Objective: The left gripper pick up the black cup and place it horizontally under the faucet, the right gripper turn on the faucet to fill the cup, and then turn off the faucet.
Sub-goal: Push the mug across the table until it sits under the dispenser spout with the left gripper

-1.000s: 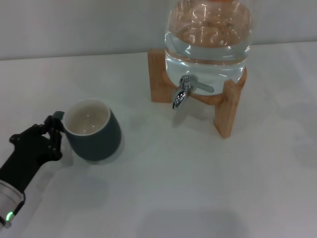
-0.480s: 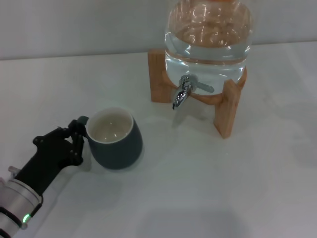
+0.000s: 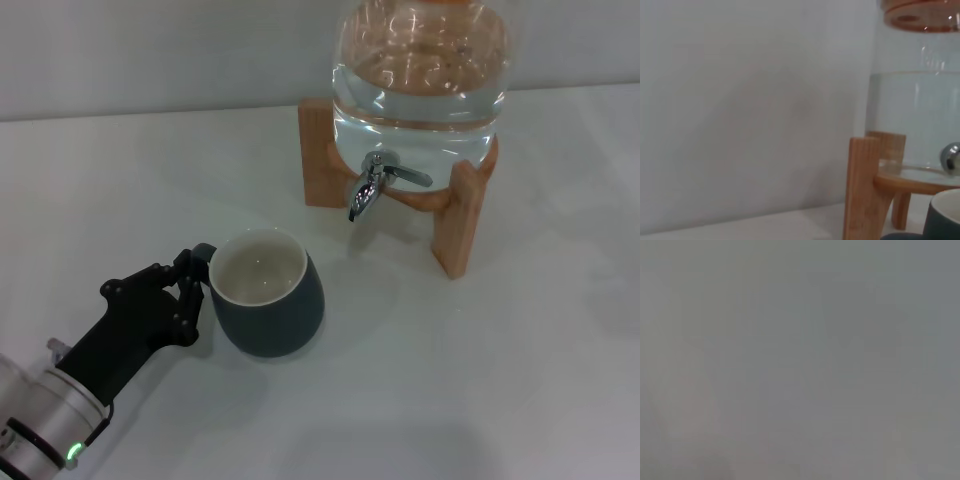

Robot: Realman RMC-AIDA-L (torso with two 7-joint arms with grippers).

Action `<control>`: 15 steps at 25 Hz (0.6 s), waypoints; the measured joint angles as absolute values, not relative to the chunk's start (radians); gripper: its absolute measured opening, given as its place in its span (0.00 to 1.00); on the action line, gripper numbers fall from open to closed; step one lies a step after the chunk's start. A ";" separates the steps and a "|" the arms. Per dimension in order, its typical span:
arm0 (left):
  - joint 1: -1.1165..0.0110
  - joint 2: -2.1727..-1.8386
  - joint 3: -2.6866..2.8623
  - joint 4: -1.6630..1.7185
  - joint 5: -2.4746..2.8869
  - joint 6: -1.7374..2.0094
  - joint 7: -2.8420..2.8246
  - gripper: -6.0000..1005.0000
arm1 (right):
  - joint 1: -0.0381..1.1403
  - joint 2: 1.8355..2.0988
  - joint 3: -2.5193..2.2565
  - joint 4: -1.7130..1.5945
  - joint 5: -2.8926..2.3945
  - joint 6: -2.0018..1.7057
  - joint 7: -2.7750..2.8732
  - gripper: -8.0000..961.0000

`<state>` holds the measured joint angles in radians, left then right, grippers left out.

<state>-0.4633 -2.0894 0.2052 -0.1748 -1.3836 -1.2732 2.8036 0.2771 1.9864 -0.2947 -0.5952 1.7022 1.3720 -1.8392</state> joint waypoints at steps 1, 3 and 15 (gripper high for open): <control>-0.461 -2.089 0.205 -0.175 -1.383 -1.280 2.804 0.11 | 0.277 1.986 -0.294 -0.595 1.702 1.373 -1.839 0.88; -0.459 -2.089 0.205 -0.175 -1.379 -1.294 2.803 0.11 | 0.276 1.986 -0.292 -0.595 1.702 1.375 -1.839 0.88; -0.445 -2.085 0.202 -0.163 -1.368 -1.317 2.803 0.11 | 0.280 1.986 -0.292 -0.595 1.703 1.375 -1.839 0.88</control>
<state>-0.4451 -2.0848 0.2018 -0.1634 -1.3684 -1.3174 2.8025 0.2798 1.9864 -0.2924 -0.5952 1.7027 1.3748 -1.8392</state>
